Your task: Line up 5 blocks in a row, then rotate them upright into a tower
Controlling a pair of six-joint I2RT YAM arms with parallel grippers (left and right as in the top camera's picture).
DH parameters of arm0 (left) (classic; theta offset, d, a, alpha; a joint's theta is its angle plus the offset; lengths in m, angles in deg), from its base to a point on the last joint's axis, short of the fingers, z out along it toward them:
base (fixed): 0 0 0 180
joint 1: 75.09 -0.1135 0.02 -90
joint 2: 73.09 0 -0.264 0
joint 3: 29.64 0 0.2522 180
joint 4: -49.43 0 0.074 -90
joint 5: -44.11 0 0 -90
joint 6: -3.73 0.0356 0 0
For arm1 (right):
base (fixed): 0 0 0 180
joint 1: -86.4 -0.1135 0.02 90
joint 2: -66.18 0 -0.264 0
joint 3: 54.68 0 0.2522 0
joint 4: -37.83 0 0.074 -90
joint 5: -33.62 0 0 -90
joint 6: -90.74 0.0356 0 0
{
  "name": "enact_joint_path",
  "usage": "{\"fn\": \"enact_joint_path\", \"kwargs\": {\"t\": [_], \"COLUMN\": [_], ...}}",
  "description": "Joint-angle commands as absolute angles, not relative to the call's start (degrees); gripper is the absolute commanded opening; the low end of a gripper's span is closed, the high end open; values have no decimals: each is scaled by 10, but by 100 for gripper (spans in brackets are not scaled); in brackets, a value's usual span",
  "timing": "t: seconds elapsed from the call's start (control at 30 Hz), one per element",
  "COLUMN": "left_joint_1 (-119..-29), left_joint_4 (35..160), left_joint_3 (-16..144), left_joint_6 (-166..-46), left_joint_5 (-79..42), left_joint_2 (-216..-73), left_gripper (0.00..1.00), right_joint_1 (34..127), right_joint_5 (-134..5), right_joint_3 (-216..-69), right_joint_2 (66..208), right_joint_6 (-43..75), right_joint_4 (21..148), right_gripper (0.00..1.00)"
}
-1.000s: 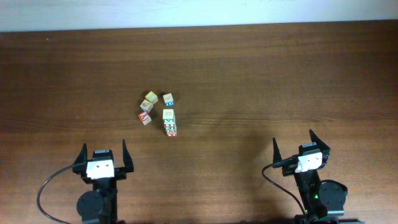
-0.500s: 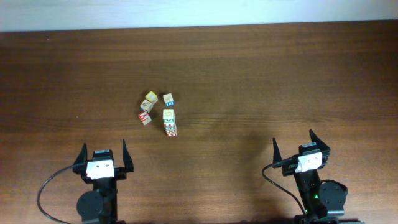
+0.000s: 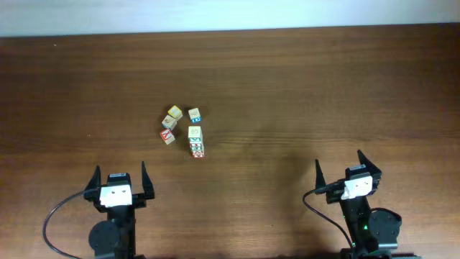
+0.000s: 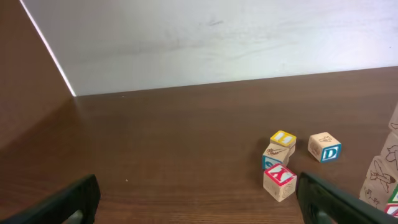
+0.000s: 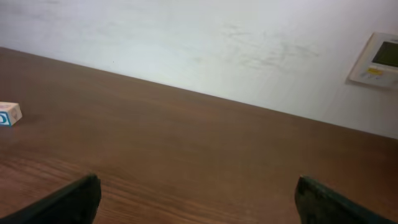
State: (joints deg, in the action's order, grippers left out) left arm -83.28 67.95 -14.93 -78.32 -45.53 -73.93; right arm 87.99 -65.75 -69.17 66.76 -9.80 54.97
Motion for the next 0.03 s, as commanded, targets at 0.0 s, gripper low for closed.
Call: {"fn": "enact_joint_path", "kwargs": {"t": [0.0], "left_joint_1": [-835], "left_joint_4": [680], "left_joint_3": [-154], "left_joint_6": [-774], "left_joint_5": [-461], "left_joint_2": [-734], "left_gripper": [99], "right_joint_1": [883], "right_joint_5": [-663], "right_joint_3": [-688], "right_joint_2": [664], "right_joint_6": [-98], "right_joint_4": [552], "right_gripper": [99]}}
